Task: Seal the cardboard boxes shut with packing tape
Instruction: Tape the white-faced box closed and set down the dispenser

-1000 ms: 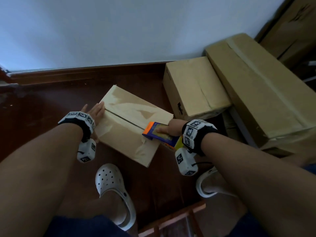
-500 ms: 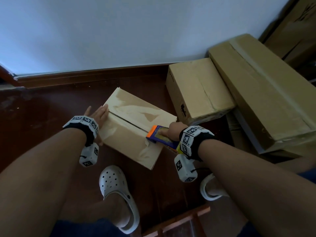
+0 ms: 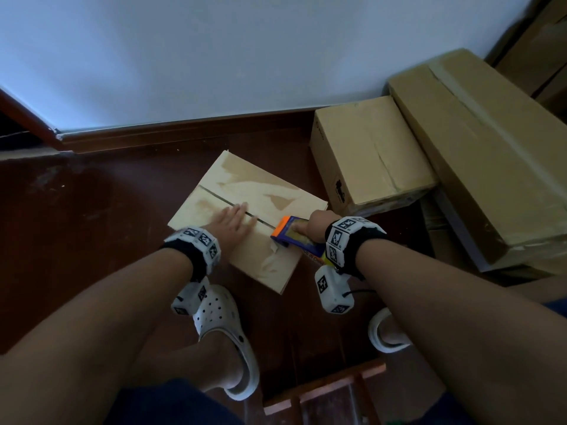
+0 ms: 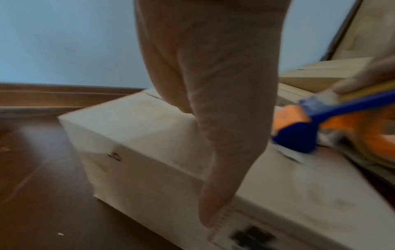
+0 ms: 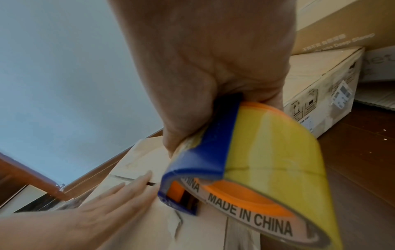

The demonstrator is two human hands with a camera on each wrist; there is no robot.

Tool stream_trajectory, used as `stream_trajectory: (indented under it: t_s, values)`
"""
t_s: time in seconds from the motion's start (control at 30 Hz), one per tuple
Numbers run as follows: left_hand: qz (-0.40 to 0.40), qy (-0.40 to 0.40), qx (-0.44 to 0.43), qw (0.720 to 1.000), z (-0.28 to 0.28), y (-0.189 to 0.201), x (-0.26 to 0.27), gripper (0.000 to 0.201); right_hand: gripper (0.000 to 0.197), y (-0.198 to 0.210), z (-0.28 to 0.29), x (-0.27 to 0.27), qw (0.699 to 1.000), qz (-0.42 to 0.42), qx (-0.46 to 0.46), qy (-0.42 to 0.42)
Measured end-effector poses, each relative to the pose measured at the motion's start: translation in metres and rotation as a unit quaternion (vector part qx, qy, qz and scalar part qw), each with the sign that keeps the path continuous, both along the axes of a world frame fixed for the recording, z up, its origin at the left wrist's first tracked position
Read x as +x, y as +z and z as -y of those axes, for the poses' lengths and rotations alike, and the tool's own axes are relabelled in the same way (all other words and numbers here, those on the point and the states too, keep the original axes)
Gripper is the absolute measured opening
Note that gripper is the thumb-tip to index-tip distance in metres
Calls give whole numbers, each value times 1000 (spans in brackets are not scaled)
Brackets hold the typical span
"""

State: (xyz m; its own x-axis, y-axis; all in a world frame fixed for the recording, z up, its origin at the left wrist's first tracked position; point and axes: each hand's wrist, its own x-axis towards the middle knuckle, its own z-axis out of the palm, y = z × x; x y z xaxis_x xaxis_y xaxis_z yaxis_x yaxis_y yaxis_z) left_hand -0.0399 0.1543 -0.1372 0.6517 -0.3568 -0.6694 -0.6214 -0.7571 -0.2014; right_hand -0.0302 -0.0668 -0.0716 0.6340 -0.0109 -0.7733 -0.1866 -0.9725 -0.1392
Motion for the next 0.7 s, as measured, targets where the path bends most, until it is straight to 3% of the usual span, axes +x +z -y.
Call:
stream_trajectory:
  t_s: [0.13,0.43,0.7]
  values:
    - [6,-22,-12,1000,23,-9,-19,138,54,-3,3,-3,1000,7,13,-17]
    - [32,-24,-4,999,-22,-4,7,121,51,-14,-31,9,996,44,64,-39]
    - [-30,70,-23,997,-68,-5,50,133,51,-15,-82,54,997,33,62,-14]
